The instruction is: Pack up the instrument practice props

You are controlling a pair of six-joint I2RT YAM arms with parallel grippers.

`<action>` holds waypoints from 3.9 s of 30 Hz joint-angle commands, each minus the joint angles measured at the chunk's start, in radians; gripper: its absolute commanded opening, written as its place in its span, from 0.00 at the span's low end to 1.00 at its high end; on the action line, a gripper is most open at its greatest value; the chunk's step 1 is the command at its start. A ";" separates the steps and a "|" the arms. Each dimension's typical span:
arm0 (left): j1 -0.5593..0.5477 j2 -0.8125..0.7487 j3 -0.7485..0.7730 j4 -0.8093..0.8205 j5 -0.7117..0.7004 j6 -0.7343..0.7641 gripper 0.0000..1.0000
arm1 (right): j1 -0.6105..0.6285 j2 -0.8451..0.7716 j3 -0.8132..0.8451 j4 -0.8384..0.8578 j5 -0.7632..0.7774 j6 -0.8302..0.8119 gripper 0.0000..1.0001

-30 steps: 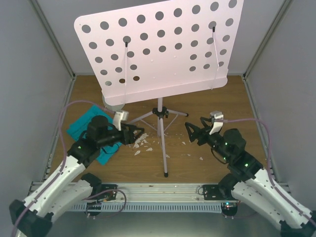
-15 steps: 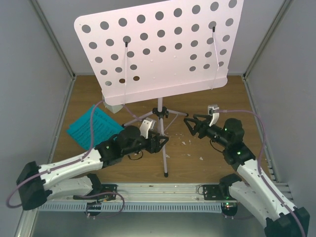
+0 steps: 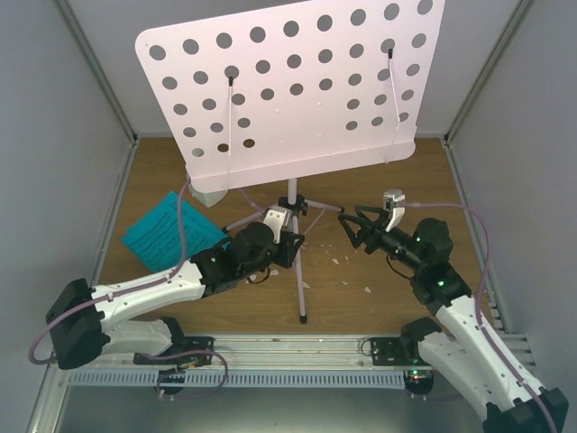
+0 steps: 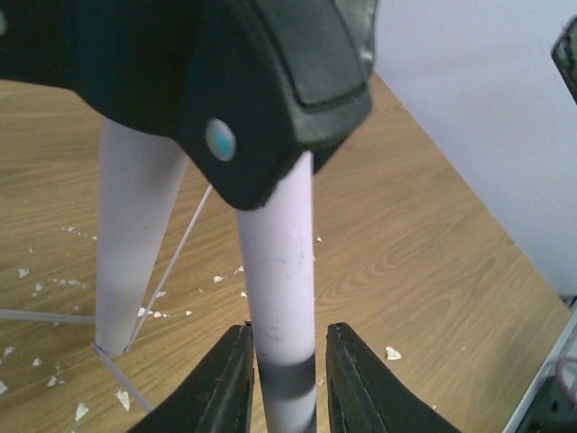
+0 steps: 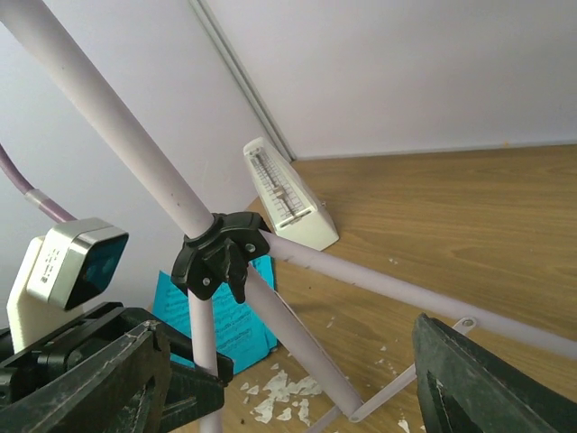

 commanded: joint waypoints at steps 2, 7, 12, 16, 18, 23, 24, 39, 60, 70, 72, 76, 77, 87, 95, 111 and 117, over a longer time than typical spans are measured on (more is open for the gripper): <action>-0.007 0.020 0.038 0.012 -0.049 0.016 0.20 | -0.010 -0.012 0.022 0.000 -0.009 -0.027 0.74; -0.006 0.029 0.045 0.005 -0.034 0.031 0.04 | -0.010 -0.013 0.026 0.006 -0.024 -0.035 0.75; 0.006 0.016 0.040 0.014 0.049 0.082 0.00 | -0.008 -0.012 0.013 0.024 -0.034 -0.075 0.77; 0.025 -0.017 0.019 0.021 0.150 0.171 0.00 | -0.008 -0.005 0.013 0.033 -0.054 -0.132 0.77; 0.044 -0.026 0.019 0.006 0.238 0.225 0.00 | -0.008 0.005 0.015 0.050 -0.089 -0.156 0.78; 0.109 -0.030 0.030 -0.025 0.403 0.366 0.00 | -0.007 0.048 0.026 0.101 -0.169 -0.178 0.77; 0.120 -0.027 0.032 -0.028 0.423 0.391 0.00 | -0.006 0.059 0.028 0.109 -0.174 -0.179 0.77; 0.155 0.037 0.102 -0.094 0.405 0.528 0.16 | 0.034 0.207 0.036 0.235 -0.216 -0.173 0.57; 0.151 0.019 0.020 -0.015 0.397 0.423 0.18 | 0.120 0.311 0.077 0.199 -0.141 -0.256 0.21; 0.152 -0.007 0.013 -0.001 0.353 0.394 0.00 | 0.159 0.272 0.059 0.150 -0.051 -0.374 0.01; 0.152 -0.008 0.017 -0.005 0.351 0.392 0.00 | 0.173 0.250 0.046 0.140 -0.007 -0.427 0.01; 0.153 -0.008 0.022 -0.013 0.344 0.384 0.00 | 0.199 0.206 0.032 0.094 0.094 -0.549 0.00; 0.153 -0.009 0.022 -0.012 0.342 0.383 0.00 | 0.205 0.199 0.031 0.087 0.120 -0.570 0.00; 0.155 -0.002 0.034 -0.008 0.345 0.366 0.00 | 0.319 0.197 0.019 0.077 0.349 -0.681 0.07; 0.156 0.007 0.038 0.001 0.336 0.358 0.00 | 0.387 0.199 0.047 0.040 0.494 -0.716 0.13; 0.159 0.023 0.030 0.013 0.341 0.350 0.00 | 0.372 -0.069 -0.170 0.233 0.481 0.097 0.74; 0.159 0.025 0.032 0.009 0.337 0.351 0.00 | 0.373 -0.127 -0.188 0.308 0.511 0.529 0.79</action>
